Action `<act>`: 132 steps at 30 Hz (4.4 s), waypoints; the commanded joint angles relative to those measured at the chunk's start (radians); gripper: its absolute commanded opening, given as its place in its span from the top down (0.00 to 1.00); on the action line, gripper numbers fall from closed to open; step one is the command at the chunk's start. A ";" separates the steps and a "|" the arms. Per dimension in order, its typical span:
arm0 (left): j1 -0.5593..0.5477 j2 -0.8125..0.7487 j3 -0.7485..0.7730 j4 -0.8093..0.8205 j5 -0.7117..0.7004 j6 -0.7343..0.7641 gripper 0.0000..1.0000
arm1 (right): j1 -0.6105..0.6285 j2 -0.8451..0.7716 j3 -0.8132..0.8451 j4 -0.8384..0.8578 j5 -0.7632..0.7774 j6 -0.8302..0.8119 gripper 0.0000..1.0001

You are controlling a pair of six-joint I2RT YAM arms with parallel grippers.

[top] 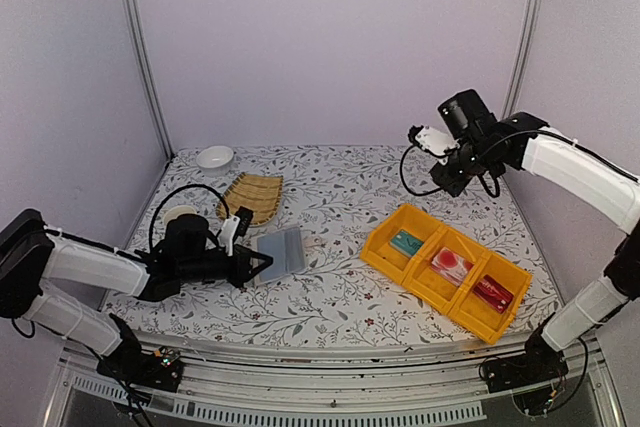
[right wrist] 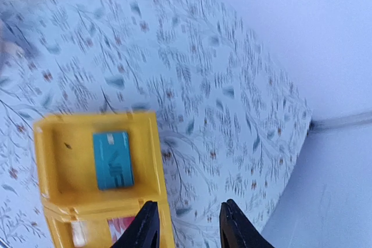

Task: Take the credit cards out of the card holder
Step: Pass from the left arm to the right, then pass from the right arm to the left

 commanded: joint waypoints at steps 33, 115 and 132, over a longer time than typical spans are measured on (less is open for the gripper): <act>-0.179 -0.414 0.183 0.029 -0.153 0.174 1.00 | 0.296 -0.067 -0.397 1.211 -1.161 0.208 0.35; -0.061 -0.313 0.042 0.136 0.203 0.098 0.33 | 0.289 0.065 -0.191 0.991 -0.858 0.408 0.98; -0.036 -0.215 -0.082 0.466 0.089 0.042 0.02 | 0.289 0.089 -0.075 0.821 -0.924 0.372 0.98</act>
